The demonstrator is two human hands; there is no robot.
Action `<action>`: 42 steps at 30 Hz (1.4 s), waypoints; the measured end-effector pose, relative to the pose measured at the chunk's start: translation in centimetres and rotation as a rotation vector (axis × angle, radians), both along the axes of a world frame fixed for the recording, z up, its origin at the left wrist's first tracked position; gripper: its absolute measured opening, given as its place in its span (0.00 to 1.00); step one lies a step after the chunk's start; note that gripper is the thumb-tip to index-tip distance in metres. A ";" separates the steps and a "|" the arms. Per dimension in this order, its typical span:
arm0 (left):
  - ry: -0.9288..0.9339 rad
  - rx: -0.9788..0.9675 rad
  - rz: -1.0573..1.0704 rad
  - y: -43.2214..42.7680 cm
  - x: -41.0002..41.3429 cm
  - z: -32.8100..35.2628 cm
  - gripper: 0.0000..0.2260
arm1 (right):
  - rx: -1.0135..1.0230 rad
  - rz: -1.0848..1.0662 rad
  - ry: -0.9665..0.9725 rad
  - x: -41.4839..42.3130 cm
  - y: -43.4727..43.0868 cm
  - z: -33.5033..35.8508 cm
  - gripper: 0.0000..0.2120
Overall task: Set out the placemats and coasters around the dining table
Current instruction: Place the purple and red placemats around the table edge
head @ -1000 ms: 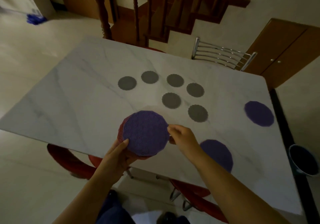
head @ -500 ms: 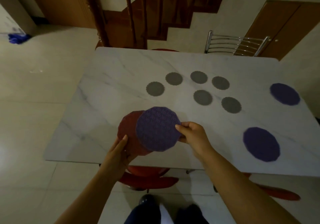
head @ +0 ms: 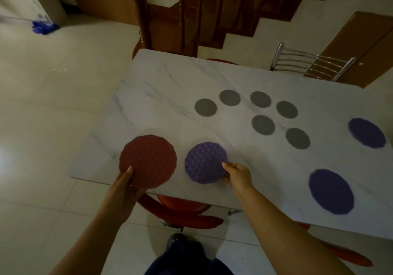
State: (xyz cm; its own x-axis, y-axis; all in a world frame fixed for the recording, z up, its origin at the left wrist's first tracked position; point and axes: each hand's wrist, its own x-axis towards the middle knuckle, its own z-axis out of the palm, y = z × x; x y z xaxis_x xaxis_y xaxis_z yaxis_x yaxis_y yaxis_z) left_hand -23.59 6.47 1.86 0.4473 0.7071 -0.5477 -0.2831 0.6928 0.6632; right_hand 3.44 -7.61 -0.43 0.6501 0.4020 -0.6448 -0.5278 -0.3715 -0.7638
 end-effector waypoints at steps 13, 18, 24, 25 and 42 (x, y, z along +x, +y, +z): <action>-0.027 -0.027 -0.013 -2.2 0.2 0.6 0.20 | -0.358 0.521 -0.574 -1.0 -0.6 0.4 0.04; -0.043 -0.023 -0.043 -2.7 0.3 1.2 0.17 | -0.203 0.612 -0.538 -2.5 -0.1 1.9 0.22; -0.039 -0.045 -0.077 -2.0 -0.1 1.2 0.17 | 0.044 0.568 -0.377 -5.9 3.4 4.8 0.20; -0.046 -0.047 -0.086 -1.5 -0.3 1.2 0.16 | 0.058 0.561 -0.366 -6.4 4.1 5.2 0.20; -0.021 0.072 -0.335 19.6 -10.2 2.3 0.17 | 0.014 0.425 -0.618 -21.4 21.7 6.3 0.22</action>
State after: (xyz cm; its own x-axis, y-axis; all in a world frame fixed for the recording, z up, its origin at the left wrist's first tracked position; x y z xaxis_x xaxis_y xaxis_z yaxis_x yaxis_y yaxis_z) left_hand -33.81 26.03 4.19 0.6720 0.5557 -0.4895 -0.0623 0.7011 0.7104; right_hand -17.93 14.13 5.84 0.6788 0.7049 -0.2056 0.1854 -0.4355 -0.8809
